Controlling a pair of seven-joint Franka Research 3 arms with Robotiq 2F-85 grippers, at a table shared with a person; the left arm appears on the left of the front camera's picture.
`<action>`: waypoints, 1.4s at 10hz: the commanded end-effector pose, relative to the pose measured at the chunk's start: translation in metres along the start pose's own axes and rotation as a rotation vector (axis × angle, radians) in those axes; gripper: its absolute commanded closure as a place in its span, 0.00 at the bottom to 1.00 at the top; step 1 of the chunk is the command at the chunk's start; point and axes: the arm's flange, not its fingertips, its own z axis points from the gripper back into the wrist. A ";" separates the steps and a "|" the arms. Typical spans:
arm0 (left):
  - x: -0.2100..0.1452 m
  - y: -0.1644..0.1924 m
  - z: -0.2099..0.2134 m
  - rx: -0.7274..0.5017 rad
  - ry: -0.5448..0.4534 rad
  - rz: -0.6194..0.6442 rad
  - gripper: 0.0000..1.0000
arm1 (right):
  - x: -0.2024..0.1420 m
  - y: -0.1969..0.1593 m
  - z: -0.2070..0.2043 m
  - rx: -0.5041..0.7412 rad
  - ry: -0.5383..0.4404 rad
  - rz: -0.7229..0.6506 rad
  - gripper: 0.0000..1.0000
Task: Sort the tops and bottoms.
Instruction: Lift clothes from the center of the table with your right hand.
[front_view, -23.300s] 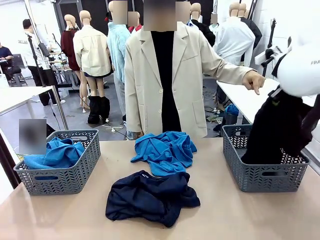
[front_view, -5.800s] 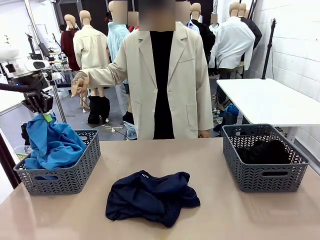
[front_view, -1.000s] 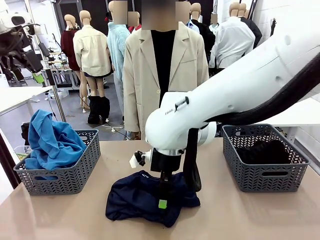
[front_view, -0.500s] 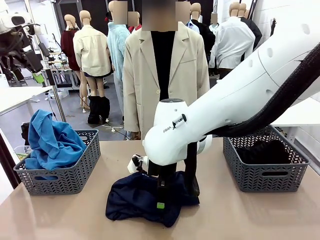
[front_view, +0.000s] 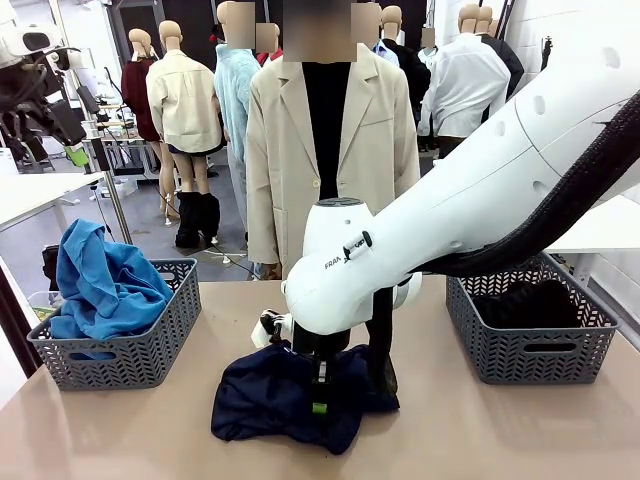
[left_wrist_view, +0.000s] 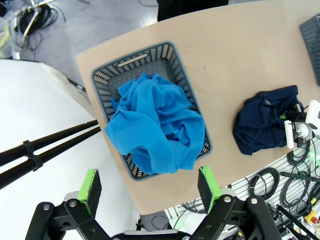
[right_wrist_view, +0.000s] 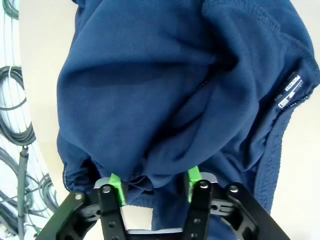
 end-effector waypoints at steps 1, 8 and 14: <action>-0.001 0.000 0.002 0.001 0.001 0.004 0.00 | 0.002 0.007 0.005 -0.032 0.003 -0.009 1.00; -0.001 0.000 0.002 0.001 0.001 0.004 0.00 | -0.008 0.003 0.076 -0.076 -0.039 -0.063 1.00; -0.001 0.000 0.002 0.001 0.001 0.004 0.00 | 0.041 -0.031 0.310 -0.266 -0.049 -0.077 1.00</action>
